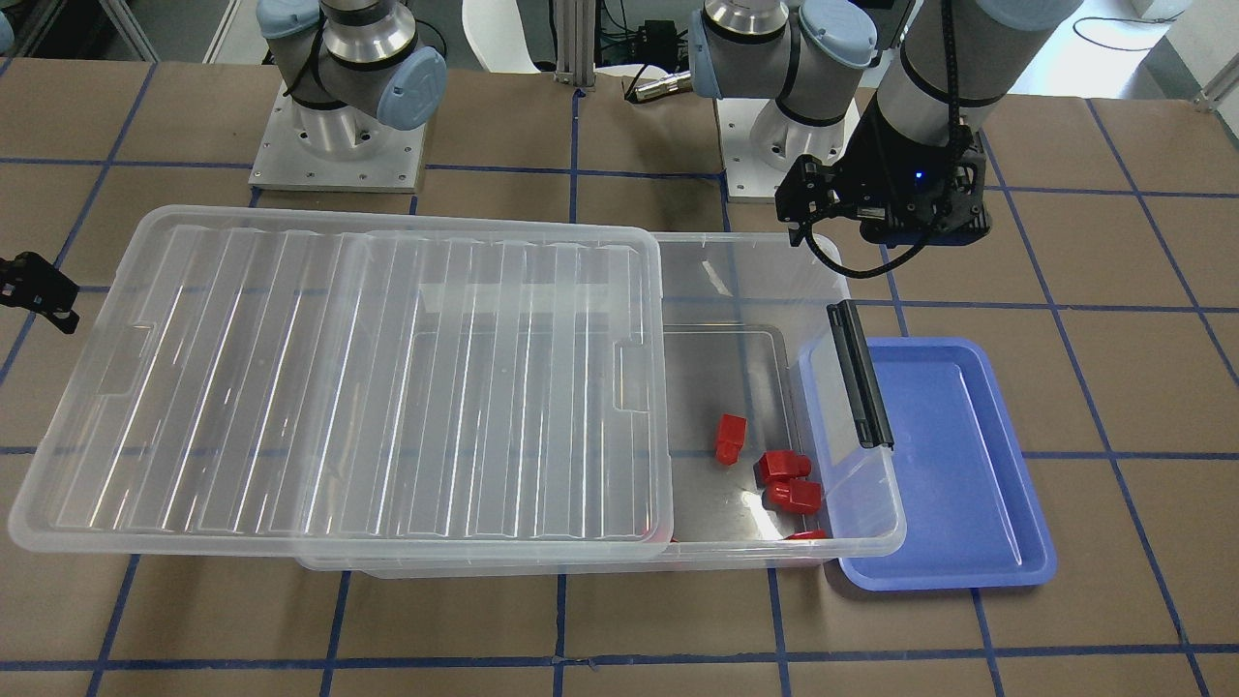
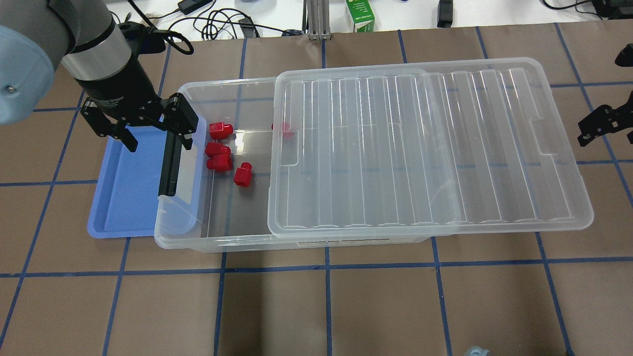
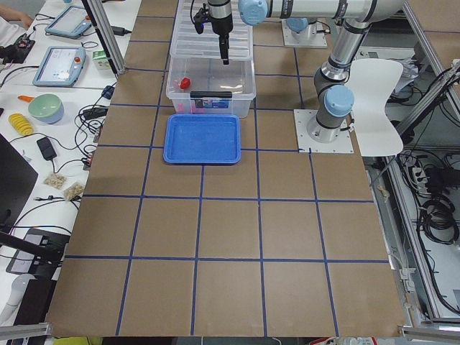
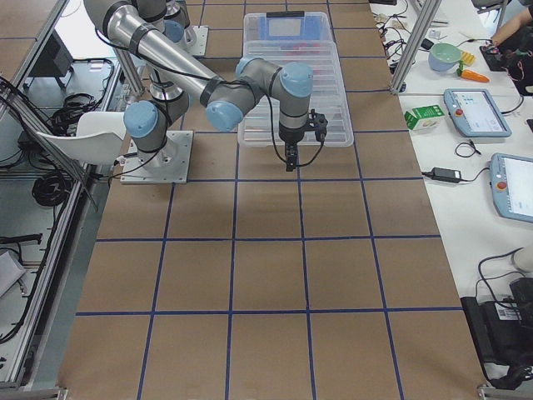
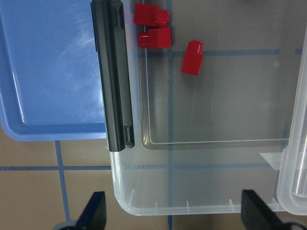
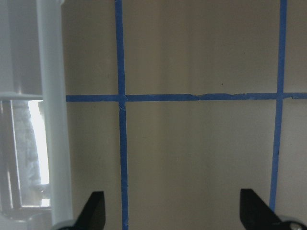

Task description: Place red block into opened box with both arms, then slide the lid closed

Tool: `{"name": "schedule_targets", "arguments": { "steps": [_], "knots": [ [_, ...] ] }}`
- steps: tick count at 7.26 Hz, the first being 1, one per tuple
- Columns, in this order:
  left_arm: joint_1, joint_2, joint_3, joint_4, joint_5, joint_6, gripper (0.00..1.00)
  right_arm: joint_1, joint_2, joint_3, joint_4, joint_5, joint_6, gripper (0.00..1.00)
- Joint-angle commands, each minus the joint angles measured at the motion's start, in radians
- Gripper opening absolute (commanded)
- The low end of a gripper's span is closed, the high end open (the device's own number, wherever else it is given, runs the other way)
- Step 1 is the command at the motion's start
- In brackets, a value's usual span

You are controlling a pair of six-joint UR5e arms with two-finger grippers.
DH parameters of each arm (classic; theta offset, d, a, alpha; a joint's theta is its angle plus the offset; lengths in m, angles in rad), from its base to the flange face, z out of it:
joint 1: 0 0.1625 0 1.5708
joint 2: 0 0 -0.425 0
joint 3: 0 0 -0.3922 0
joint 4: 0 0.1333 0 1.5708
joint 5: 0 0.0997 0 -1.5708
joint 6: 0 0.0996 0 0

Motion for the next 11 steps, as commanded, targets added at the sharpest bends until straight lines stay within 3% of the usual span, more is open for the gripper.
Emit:
{"name": "schedule_targets", "arguments": {
  "steps": [1, 2, 7, 11],
  "knots": [
    [0.002, 0.005, -0.005, 0.007, 0.001, 0.009, 1.0, 0.004, 0.011, 0.017, -0.021, 0.014, 0.005, 1.0],
    [0.002, 0.005, 0.0, 0.006, 0.004, 0.009, 1.0, 0.013, 0.011, 0.017, -0.021, 0.046, 0.015, 1.0],
    [0.003, 0.012, -0.003, 0.006, 0.003, 0.031, 1.0, 0.156, 0.006, 0.02, -0.024, 0.044, 0.094, 1.0],
    [0.005, 0.011, -0.005, 0.006, 0.003, 0.031, 1.0, 0.279, 0.008, 0.02, -0.026, 0.033, 0.26, 1.0]
  ]
}}
